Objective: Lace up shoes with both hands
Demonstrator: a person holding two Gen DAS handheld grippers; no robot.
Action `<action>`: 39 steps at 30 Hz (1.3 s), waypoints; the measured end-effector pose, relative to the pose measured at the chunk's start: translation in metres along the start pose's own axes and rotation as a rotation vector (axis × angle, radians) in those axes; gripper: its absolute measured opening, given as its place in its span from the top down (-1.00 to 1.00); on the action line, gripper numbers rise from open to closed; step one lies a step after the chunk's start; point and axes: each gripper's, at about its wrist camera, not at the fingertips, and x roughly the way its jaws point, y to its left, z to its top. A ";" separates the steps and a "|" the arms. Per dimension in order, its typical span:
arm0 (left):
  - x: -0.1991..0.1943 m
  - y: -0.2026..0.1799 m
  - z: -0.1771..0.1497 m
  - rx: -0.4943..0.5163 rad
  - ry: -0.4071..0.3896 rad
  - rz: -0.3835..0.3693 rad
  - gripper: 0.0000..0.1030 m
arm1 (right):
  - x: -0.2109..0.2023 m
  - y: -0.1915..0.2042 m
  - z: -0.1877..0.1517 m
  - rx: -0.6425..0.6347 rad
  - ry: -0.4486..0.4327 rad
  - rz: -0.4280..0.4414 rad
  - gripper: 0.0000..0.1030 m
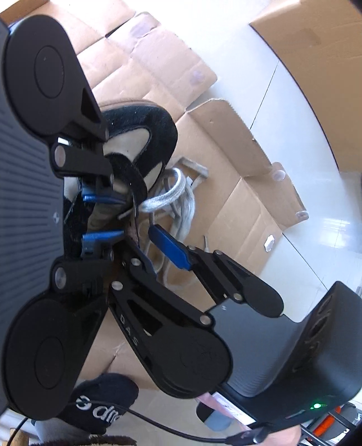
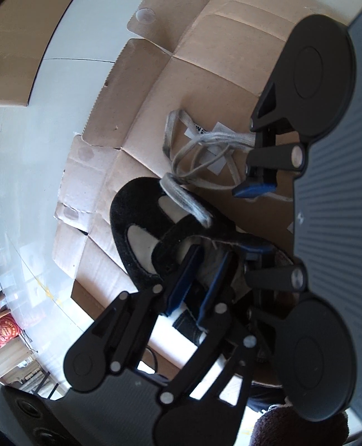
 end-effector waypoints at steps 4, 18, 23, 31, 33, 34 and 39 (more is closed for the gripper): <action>0.006 -0.007 0.003 0.011 0.015 0.023 0.54 | 0.002 0.001 0.001 -0.016 0.010 -0.020 0.35; 0.017 0.010 0.007 -0.180 -0.004 0.021 0.89 | 0.005 -0.004 -0.001 -0.050 0.014 0.004 0.89; 0.018 0.015 0.011 -0.208 0.015 -0.006 0.90 | 0.007 -0.006 -0.001 -0.033 0.019 0.011 0.89; 0.020 -0.010 0.005 0.029 -0.061 0.049 0.98 | 0.010 -0.006 -0.005 -0.051 0.029 -0.017 0.86; 0.019 -0.011 -0.002 0.101 -0.090 0.050 0.98 | 0.011 -0.009 -0.005 -0.023 0.030 -0.011 0.85; 0.017 -0.012 -0.007 0.142 -0.109 0.054 0.98 | 0.012 -0.011 -0.004 -0.011 0.031 -0.004 0.80; 0.012 -0.013 -0.023 0.234 -0.174 0.052 0.99 | 0.014 -0.009 -0.003 -0.053 0.025 -0.019 0.63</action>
